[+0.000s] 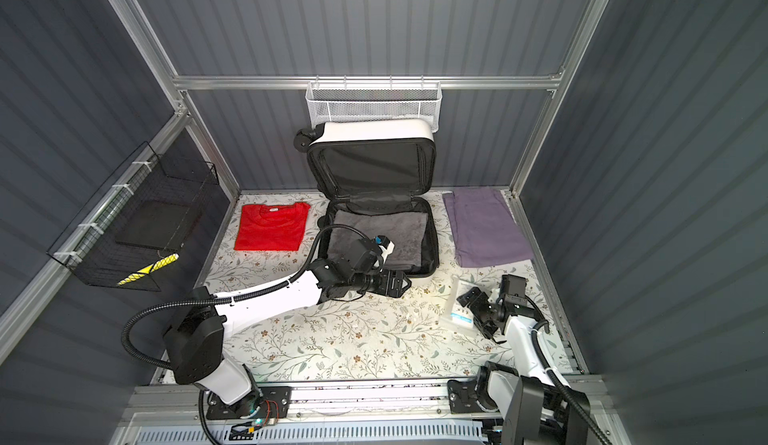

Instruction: Pack the luggage

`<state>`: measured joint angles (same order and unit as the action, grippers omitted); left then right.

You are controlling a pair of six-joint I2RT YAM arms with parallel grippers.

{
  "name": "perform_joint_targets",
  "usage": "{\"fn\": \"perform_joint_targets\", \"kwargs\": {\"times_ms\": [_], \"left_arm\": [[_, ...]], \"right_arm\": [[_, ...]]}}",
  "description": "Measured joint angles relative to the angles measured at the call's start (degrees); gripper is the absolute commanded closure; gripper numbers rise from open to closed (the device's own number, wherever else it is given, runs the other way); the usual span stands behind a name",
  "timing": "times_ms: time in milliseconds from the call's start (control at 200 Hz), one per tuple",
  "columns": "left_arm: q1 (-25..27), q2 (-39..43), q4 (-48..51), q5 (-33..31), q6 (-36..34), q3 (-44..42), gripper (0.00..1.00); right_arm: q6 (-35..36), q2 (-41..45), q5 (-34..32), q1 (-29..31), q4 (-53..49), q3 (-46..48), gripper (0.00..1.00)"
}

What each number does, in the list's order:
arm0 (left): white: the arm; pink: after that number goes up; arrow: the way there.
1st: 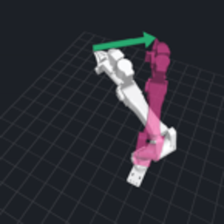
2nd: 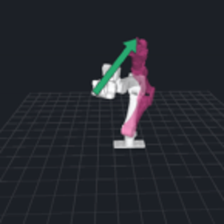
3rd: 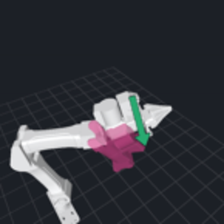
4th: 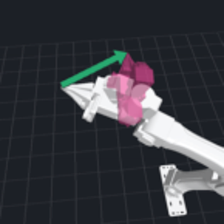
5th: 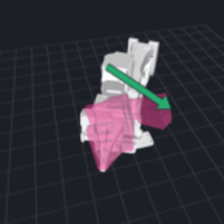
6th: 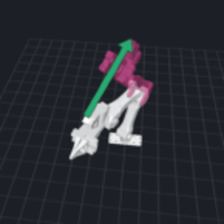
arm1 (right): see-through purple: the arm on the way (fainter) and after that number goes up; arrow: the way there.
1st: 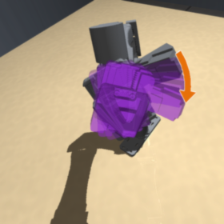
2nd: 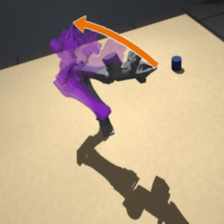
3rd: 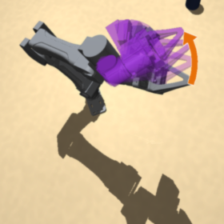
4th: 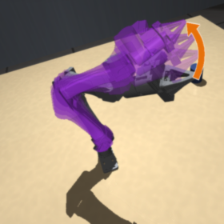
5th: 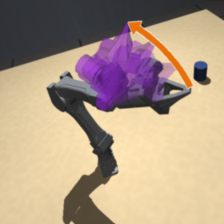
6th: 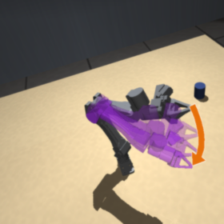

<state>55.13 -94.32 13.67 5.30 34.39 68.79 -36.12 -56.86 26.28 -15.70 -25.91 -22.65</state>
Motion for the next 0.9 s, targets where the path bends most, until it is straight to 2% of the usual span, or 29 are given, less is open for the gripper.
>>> {"fn": "perform_joint_targets", "kwargs": {"times_ms": [200,445,520,730,900], "left_arm": [[0.8,0.0,0.0,-0.7,0.5,0.0,0.0],[1.2,0.0,-0.2,-1.0,2.4,-0.2,0.0],[1.3,0.0,-0.8,-1.1,3.6,-0.9,0.0],[2.8,-0.6,-3.0,-1.0,7.6,-2.4,0.0],[5.7,-3.7,-5.1,-1.0,10.0,-2.4,0.0]], "right_arm": [[-3.2,6.1,2.9,1.6,0.9,3.7,0.1],[-10.2,10.1,2.0,15.9,0.9,4.2,0.1],[-11.3,10.4,1.5,18.3,0.4,3.8,0.1],[-11.6,13.5,-0.7,19.1,-3.6,0.0,0.09],[-8.5,13.0,-3.0,17.3,-7.3,-6.2,0.09]]}}
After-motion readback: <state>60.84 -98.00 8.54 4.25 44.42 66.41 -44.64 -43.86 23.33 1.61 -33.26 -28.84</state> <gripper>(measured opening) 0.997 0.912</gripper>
